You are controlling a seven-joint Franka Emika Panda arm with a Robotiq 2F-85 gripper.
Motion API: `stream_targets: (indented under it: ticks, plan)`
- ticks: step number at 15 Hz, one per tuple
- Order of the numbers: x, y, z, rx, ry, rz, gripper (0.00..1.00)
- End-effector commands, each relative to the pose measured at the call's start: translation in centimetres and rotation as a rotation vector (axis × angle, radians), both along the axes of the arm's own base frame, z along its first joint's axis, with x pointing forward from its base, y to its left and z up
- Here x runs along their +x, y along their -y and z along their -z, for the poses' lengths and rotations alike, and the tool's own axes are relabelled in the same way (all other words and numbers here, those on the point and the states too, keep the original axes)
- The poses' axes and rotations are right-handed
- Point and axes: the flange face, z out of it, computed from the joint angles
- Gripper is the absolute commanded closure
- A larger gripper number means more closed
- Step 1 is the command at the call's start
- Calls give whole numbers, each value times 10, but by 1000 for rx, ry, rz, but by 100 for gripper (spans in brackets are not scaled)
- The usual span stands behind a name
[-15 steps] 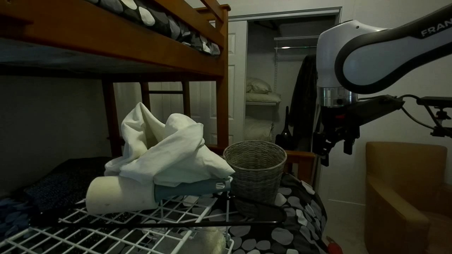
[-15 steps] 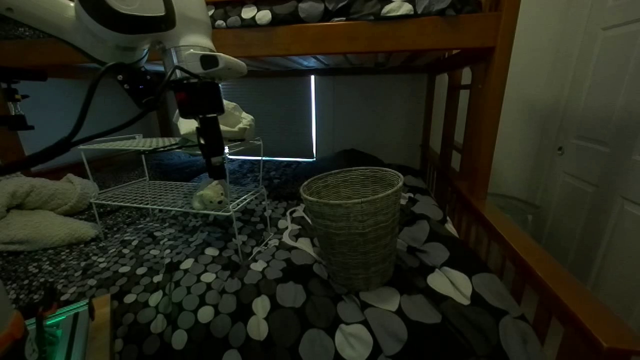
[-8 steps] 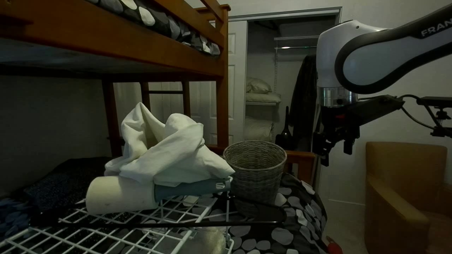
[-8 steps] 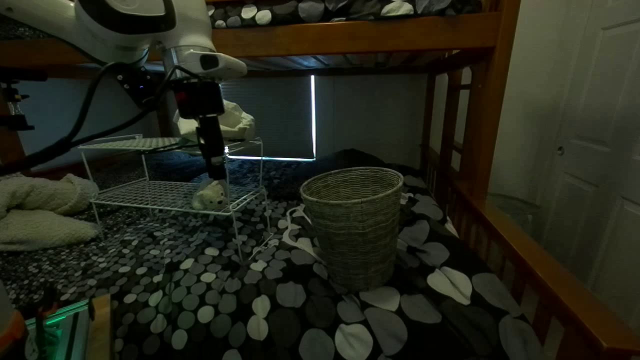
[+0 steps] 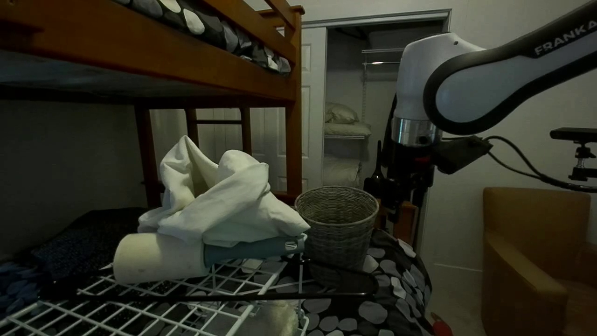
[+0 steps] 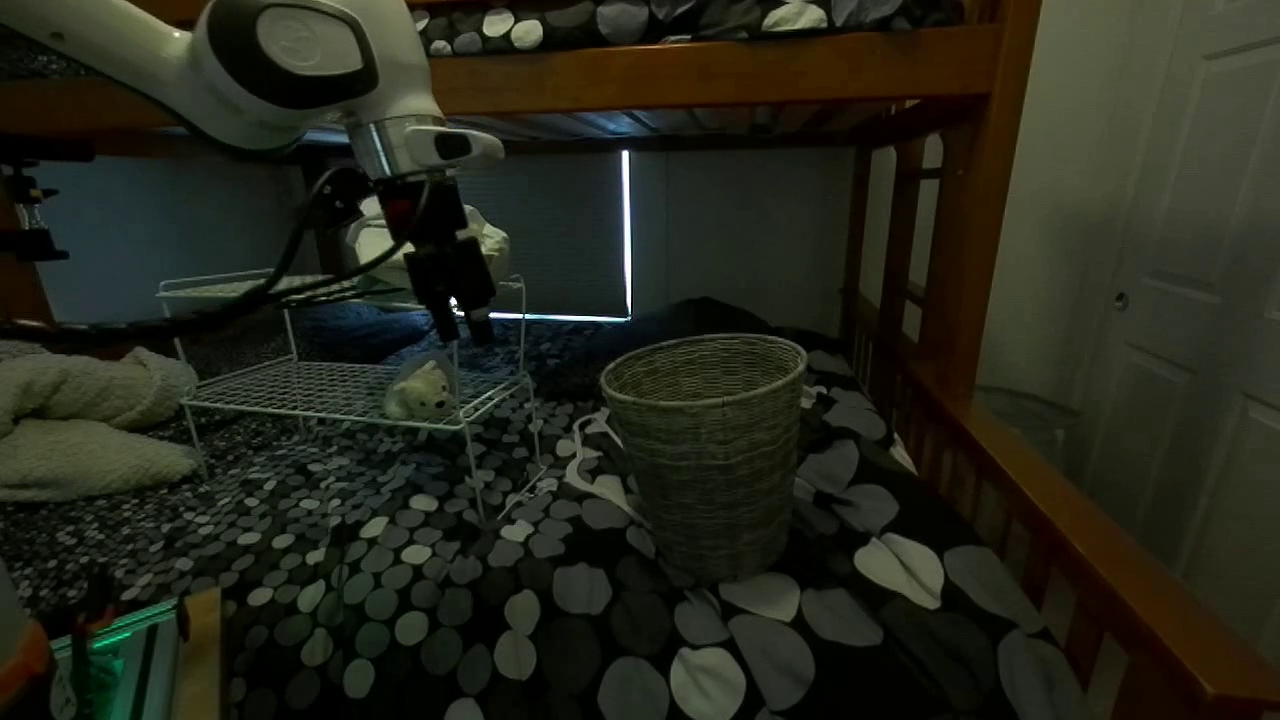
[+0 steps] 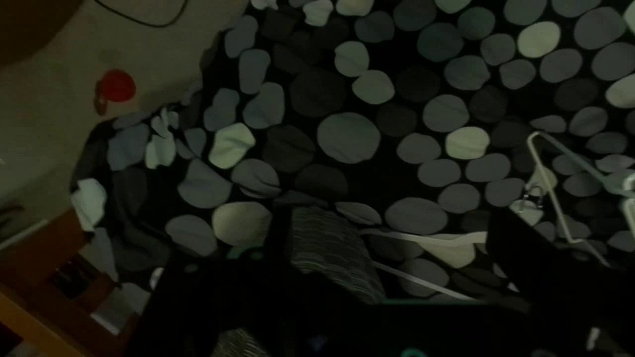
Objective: Pick up the white teddy and put it in the gray basket
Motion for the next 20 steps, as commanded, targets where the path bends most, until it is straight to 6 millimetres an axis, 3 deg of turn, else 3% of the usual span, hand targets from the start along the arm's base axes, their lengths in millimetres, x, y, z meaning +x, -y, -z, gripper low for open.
stream_targets:
  ticks: [1,2,3,6,13,20]
  plan:
    - [9,-50,18,109,-13,-158,0]
    - [4,-62,23,123,-37,-152,0]
    - [5,-45,16,84,-12,-116,0]
    - [4,-63,23,103,-37,-146,0]
    - [5,-63,22,105,-35,-145,0]
    - [-34,-128,56,376,-46,-452,0]
